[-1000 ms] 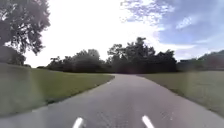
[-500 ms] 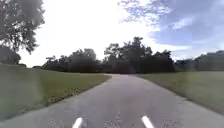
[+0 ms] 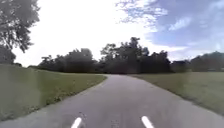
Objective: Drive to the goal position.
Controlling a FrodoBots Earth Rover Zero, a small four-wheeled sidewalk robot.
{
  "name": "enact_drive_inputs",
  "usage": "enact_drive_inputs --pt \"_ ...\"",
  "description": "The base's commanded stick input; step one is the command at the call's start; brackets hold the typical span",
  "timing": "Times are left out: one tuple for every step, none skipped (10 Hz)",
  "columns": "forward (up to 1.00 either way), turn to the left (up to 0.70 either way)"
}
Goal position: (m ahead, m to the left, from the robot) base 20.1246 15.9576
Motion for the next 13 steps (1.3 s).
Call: enact_drive_inputs --pt "0.69 0.03" --pt "0.69 0.03" --pt "0.69 0.03" --pt "0.69 0.03" --pt "0.69 0.03" --pt "0.69 0.03" --pt "0.69 0.03" --pt "0.69 0.03" --pt "0.69 0.03" --pt "0.69 0.03" --pt "0.69 0.03" --pt "0.69 0.03" --pt "0.69 0.03"
